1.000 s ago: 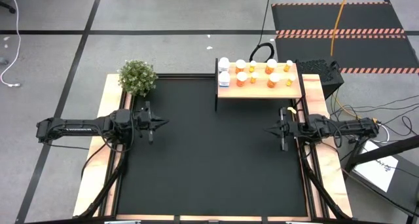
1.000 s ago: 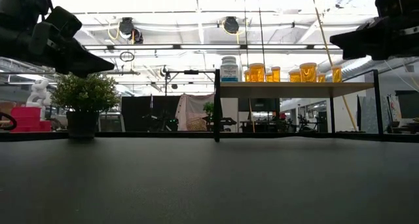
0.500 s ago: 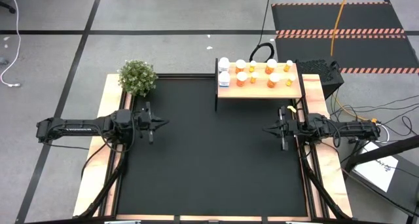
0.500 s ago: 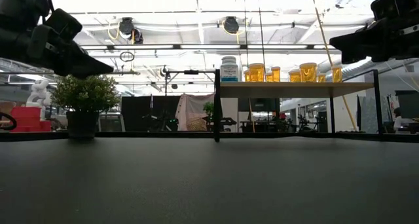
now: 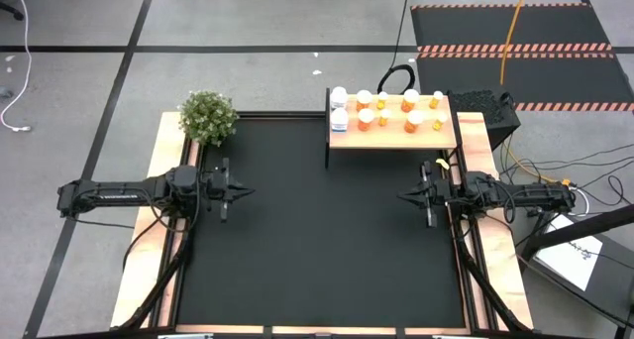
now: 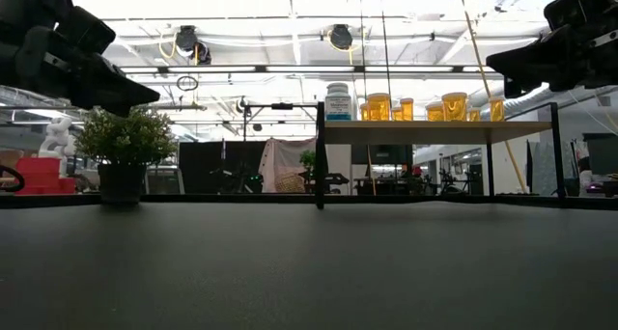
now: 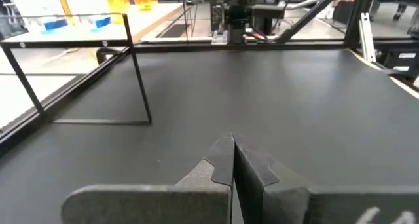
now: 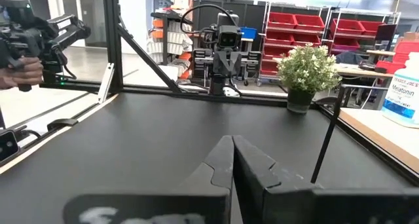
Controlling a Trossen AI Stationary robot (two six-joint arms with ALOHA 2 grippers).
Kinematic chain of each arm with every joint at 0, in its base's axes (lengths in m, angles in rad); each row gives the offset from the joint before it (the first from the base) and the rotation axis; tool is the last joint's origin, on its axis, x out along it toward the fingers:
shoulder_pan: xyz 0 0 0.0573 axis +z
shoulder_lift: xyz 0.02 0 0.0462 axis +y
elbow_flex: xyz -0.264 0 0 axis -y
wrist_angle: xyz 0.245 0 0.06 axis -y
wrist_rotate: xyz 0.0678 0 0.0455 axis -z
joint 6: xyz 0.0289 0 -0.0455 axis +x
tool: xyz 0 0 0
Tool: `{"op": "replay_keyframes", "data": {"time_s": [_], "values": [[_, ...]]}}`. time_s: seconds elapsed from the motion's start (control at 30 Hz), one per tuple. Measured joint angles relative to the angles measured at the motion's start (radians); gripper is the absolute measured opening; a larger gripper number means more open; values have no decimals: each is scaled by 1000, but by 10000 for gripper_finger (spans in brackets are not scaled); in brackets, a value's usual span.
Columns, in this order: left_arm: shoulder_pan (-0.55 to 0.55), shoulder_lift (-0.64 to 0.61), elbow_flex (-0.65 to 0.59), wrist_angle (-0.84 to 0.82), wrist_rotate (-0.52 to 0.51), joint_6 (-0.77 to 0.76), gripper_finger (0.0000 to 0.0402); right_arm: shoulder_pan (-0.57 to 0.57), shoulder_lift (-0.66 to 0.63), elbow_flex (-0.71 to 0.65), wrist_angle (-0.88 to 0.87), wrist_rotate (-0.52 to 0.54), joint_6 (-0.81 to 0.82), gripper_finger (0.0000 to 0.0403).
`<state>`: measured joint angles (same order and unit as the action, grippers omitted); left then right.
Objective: Pick and place medicine bottles onto shelf by color
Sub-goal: Return to Home Position
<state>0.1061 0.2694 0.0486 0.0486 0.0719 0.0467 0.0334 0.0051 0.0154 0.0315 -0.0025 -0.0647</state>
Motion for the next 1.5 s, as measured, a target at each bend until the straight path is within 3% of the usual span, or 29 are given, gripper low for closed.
{"op": "replay_keyframes", "data": {"time_s": [0.27,0.67,0.8,1.1,1.5], "values": [[-6,-58,-1,-101,6,-34,3,0,0,0,1,0,0,0],[-51,-97,-13,-92,6,-51,1,0,0,0,1,1,-1,0],[-70,-99,-38,-11,6,-69,1,0,0,0,1,1,0,0],[-109,-118,-39,9,-50,-52,1,0,0,0,2,1,-1,0],[-107,-267,-38,-15,-45,-5,0,0,0,0,2,1,-1,0]]}}
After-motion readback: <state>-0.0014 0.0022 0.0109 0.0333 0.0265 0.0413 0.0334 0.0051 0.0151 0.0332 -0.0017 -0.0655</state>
